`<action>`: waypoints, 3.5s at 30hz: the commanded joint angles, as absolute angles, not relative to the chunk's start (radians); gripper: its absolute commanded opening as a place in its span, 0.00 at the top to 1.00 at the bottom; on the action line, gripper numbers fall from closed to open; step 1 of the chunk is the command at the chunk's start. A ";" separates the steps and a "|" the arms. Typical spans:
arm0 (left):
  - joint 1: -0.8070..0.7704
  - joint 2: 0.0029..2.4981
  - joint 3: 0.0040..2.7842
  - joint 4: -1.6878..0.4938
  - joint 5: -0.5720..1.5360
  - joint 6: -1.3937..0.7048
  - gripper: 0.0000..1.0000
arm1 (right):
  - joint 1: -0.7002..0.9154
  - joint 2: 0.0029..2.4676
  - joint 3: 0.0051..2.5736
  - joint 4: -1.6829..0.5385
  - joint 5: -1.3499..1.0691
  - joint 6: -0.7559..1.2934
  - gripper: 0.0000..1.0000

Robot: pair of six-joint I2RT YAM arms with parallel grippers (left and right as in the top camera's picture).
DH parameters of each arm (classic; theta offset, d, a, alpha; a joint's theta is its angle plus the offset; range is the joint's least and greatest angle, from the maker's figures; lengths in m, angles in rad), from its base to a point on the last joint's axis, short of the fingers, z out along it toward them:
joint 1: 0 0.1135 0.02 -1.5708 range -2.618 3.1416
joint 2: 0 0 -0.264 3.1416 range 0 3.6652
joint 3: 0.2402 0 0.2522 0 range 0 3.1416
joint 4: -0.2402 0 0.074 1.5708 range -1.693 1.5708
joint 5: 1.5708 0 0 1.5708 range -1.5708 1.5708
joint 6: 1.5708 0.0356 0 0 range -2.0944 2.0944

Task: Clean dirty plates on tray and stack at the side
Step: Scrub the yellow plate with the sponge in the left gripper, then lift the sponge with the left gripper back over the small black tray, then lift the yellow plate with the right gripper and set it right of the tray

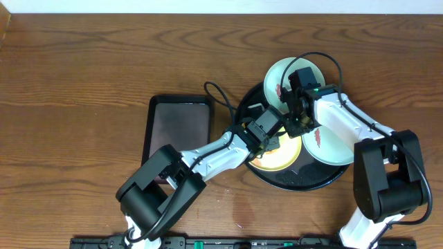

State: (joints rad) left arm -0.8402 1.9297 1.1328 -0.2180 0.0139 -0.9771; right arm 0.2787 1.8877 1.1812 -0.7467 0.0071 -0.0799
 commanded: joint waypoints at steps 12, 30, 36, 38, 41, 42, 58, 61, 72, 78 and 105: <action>-0.755 1.819 1.125 -0.366 -0.126 -0.935 0.92 | 0.282 1.899 1.169 -0.736 -0.004 -0.060 0.99; -0.575 1.281 1.124 -0.764 -0.398 -0.811 0.92 | 0.303 1.885 1.176 -0.740 -0.021 -0.057 0.99; -0.422 1.304 1.103 -0.840 -0.182 -0.697 0.93 | 0.348 1.792 1.183 -0.748 -0.007 -0.057 0.99; -0.390 1.321 1.097 -0.841 -0.164 -0.672 0.92 | 0.361 1.738 1.188 -0.748 0.031 -0.056 0.99; -0.353 1.349 1.097 -0.840 -0.164 -0.636 0.92 | 0.377 1.653 1.193 -0.752 0.142 -0.044 0.99; -0.344 1.357 1.097 -0.840 -0.164 -0.630 0.92 | 0.382 1.629 1.193 -0.754 0.177 -0.044 0.99; -0.319 1.500 1.097 -0.848 -0.165 -0.579 0.92 | 0.420 1.425 1.193 -0.771 0.485 -0.106 0.99; -0.319 1.504 1.097 -0.848 -0.165 -0.576 0.92 | 0.449 1.425 1.193 -0.770 0.588 -0.107 0.99; -0.319 1.504 1.097 -0.848 -0.165 -0.576 0.92 | 0.627 1.425 1.193 -0.708 0.966 -0.307 0.99; -0.319 1.504 1.097 -0.848 -0.165 -0.576 0.93 | 0.712 1.425 1.193 -0.641 0.998 -0.377 0.99; -0.319 1.504 1.097 -0.848 -0.164 -0.576 0.92 | 0.779 1.425 1.193 -0.632 0.870 -0.483 0.99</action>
State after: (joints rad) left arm -0.3225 1.5002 1.1034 -0.8425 -0.1623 -0.5934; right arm 0.7704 1.4387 1.1816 -0.6315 0.9382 -0.4881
